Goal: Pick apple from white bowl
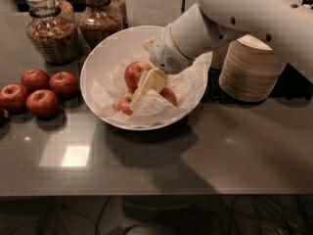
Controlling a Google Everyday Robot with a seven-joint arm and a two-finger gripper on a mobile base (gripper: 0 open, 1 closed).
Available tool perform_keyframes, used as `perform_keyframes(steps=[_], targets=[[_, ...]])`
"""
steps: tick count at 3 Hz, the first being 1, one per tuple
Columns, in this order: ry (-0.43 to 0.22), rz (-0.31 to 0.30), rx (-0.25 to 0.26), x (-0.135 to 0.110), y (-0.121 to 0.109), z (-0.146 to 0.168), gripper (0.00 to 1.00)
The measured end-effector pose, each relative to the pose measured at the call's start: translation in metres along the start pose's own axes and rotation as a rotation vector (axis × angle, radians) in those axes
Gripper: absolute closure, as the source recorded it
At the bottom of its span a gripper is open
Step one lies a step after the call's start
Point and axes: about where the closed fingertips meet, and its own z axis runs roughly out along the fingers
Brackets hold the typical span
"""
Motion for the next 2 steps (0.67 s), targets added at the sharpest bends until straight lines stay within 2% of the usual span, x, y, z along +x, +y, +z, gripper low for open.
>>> perform_keyframes(steps=[1, 2], targets=[[0.000, 0.000, 0.000, -0.0001, 0.0001, 0.0000, 0.19], [0.000, 0.000, 0.000, -0.0001, 0.0001, 0.0000, 0.42]])
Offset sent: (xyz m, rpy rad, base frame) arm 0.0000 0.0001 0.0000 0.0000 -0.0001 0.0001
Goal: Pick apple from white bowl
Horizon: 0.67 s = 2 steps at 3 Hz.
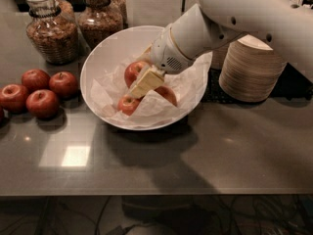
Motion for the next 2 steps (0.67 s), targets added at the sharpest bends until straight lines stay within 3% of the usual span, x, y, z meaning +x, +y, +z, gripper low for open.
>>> perform_keyframes(steps=[1, 2], targets=[[0.000, 0.000, 0.000, 0.000, 0.000, 0.000, 0.65], [-0.015, 0.023, 0.007, 0.002, 0.011, -0.019, 0.88]])
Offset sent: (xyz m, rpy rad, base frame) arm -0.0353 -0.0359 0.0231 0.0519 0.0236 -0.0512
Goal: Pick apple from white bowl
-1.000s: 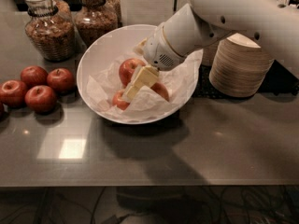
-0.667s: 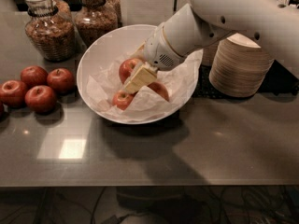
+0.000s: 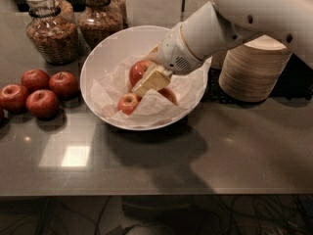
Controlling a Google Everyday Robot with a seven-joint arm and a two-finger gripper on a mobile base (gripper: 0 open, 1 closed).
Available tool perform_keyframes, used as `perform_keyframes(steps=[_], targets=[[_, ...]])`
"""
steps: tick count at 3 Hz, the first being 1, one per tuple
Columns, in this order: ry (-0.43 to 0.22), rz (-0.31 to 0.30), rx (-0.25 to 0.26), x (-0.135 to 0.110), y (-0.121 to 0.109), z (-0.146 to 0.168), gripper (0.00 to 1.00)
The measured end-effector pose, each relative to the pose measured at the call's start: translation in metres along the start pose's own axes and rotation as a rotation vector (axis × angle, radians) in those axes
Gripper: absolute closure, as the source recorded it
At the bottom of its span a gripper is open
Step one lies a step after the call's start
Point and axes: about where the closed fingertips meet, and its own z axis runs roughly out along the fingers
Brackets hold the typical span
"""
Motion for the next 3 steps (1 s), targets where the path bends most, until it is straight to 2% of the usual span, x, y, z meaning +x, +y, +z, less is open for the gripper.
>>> perform_keyframes(steps=[1, 2, 3], targets=[[-0.032, -0.019, 0.042, -0.010, -0.001, -0.030, 1.00], [-0.052, -0.051, 0.073, -0.023, -0.009, -0.049, 1.00], [-0.052, -0.051, 0.073, -0.023, -0.009, -0.049, 1.00]])
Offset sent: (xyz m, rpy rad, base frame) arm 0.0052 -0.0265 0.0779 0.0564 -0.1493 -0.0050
